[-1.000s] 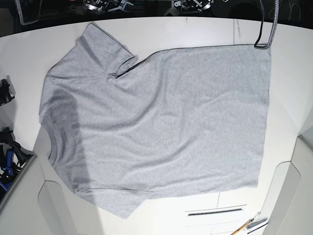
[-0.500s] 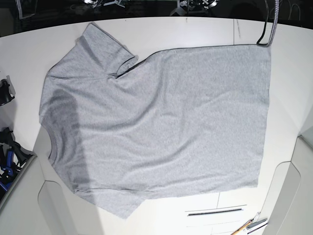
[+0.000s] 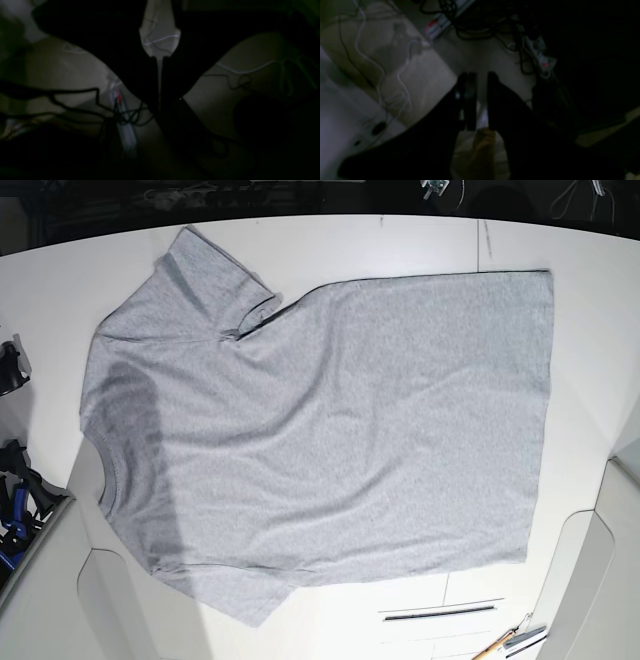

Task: Fold the T-shirt properly
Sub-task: 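Move both grippers from rest toward the shirt's shoulder corners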

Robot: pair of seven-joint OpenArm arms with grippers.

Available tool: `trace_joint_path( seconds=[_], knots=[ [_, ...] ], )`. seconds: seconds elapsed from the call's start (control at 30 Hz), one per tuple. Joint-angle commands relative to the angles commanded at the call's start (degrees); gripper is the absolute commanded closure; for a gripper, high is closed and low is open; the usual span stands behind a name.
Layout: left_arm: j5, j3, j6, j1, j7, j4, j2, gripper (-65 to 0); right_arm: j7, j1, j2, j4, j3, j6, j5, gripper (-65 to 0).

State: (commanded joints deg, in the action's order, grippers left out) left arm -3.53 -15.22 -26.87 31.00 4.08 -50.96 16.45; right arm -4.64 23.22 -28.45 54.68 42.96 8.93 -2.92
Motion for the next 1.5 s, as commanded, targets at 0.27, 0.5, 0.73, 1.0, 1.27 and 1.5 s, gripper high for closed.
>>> trace_joint_path(
  seconds=[0.27,0.5,0.73,1.0,1.27,1.5],
  knots=[
    [-0.07,7.80,-0.02,10.99,0.00,-12.79,0.90,-3.0,-5.16,10.73,-10.29,20.26,0.00,-6.32,-0.11,-7.0],
    [-0.07,12.41,0.00,18.82,-0.02,-24.65,1.42,-3.0,-11.69,17.84,-17.11,35.30,-0.22,-16.57,-5.31,-7.3],
    [-0.09,12.70,0.07,25.68,-0.04,-35.43,5.55,-3.0,-15.74,23.63,-24.17,50.51,-0.24,-21.97,-9.55,-7.3],
    [-1.99,19.56,0.02,33.70,-0.04,-46.47,5.97,-3.0,-25.86,26.01,-28.24,65.70,-0.28,-34.60,-19.58,-7.3],
    [-6.23,31.08,-0.31,36.65,-1.16,-53.66,5.97,-3.0,-29.90,26.01,-27.41,72.06,-8.61,-42.12,-21.09,-7.2],
    [-12.61,36.20,-6.47,36.63,-1.18,-54.10,5.97,-3.0,-29.92,26.01,-21.55,72.24,-29.38,-28.35,-1.95,-7.2]
  ],
)
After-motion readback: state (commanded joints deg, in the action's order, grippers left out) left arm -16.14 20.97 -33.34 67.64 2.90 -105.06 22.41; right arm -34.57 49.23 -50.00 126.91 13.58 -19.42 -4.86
